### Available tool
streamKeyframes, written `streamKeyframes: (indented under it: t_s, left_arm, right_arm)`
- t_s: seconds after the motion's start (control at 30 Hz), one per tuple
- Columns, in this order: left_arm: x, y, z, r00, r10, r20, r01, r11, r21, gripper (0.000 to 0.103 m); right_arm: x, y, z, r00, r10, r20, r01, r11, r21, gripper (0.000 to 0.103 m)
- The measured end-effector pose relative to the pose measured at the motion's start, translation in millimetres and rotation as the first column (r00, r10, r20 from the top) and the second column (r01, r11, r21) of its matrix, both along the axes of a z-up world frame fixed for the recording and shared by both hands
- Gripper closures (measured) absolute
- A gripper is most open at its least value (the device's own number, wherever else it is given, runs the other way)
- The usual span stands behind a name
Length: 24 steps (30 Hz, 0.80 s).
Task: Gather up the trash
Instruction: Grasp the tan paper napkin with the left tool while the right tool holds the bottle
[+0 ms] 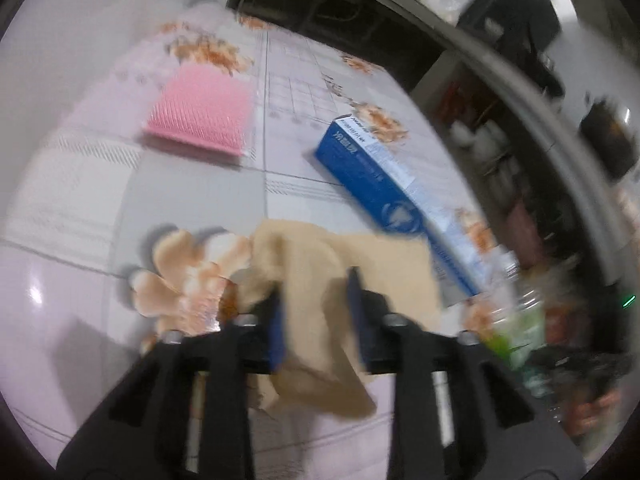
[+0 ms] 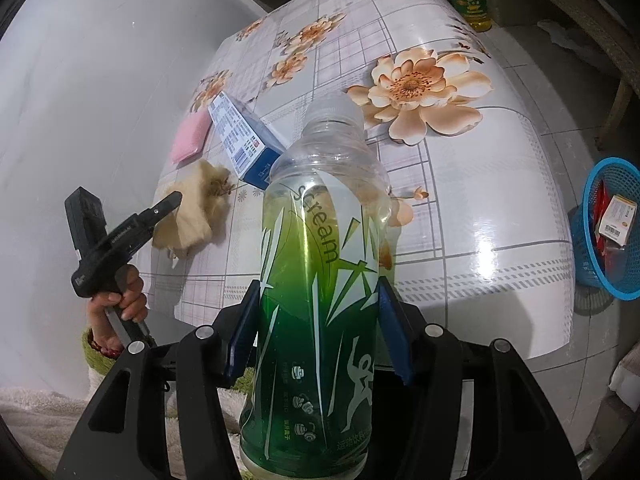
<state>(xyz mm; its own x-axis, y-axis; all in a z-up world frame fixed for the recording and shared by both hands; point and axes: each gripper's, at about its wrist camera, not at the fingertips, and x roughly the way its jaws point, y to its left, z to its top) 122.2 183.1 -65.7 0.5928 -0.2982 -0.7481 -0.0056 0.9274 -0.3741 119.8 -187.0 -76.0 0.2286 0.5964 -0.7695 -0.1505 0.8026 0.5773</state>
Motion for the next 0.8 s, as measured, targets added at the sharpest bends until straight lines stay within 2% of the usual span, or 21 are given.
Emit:
streamKeyframes:
  t_s: [0.03, 0.07, 0.17, 0.33, 0.43, 0.57, 0.6, 0.77, 0.8]
  left_arm:
    - [-0.5, -6.2, 1.2, 1.0, -0.008, 0.007, 0.008, 0.998, 0.061, 0.057]
    - [-0.6, -11.5, 1.8, 1.0, -0.017, 0.009, 0.016, 0.994, 0.112, 0.054]
    - [0.6, -19.1, 1.4, 0.999, -0.036, -0.003, 0.036, 0.975, 0.218, 0.04]
    - [4.5, -19.2, -6.9, 0.998, -0.035, -0.05, 0.047, 0.962, 0.267, 0.039]
    - [5.0, -23.4, -10.8, 0.998, -0.045, -0.051, 0.059, 0.951, 0.304, 0.039]
    - [1.6, -34.0, -13.7, 0.997, -0.074, -0.035, 0.081, 0.916, 0.394, 0.053]
    - [1.2, -35.0, -13.2, 0.996, -0.079, -0.034, 0.086, 0.918, 0.388, 0.055]
    - [1.5, -33.8, -10.1, 0.997, -0.069, -0.028, 0.075, 0.925, 0.373, 0.083]
    - [1.4, -33.7, -10.0, 0.997, -0.068, -0.027, 0.073, 0.927, 0.368, 0.084]
  right_arm:
    - [0.3, 0.5, -0.2, 1.0, 0.001, -0.001, -0.001, 1.0, 0.0, 0.048]
    - [1.3, 0.7, -0.8, 1.0, 0.001, -0.002, -0.001, 1.0, 0.0, 0.048]
    - [2.7, 1.6, -1.7, 1.0, 0.002, -0.005, -0.002, 1.0, 0.0, 0.048]
    - [3.6, 2.1, -2.1, 1.0, -0.001, -0.005, 0.001, 1.0, 0.002, 0.048]
    - [3.4, 1.5, -2.7, 1.0, -0.004, -0.004, 0.004, 1.0, 0.004, 0.048]
    - [3.7, 1.0, -3.7, 1.0, -0.008, -0.003, 0.008, 1.0, 0.009, 0.048]
    - [3.7, 0.3, -4.1, 1.0, -0.01, -0.002, 0.01, 1.0, 0.013, 0.048]
    - [3.4, -1.4, -5.8, 1.0, -0.019, -0.002, 0.019, 0.999, 0.033, 0.048]
    - [2.8, -2.1, -5.8, 1.0, -0.02, -0.001, 0.02, 0.999, 0.037, 0.048]
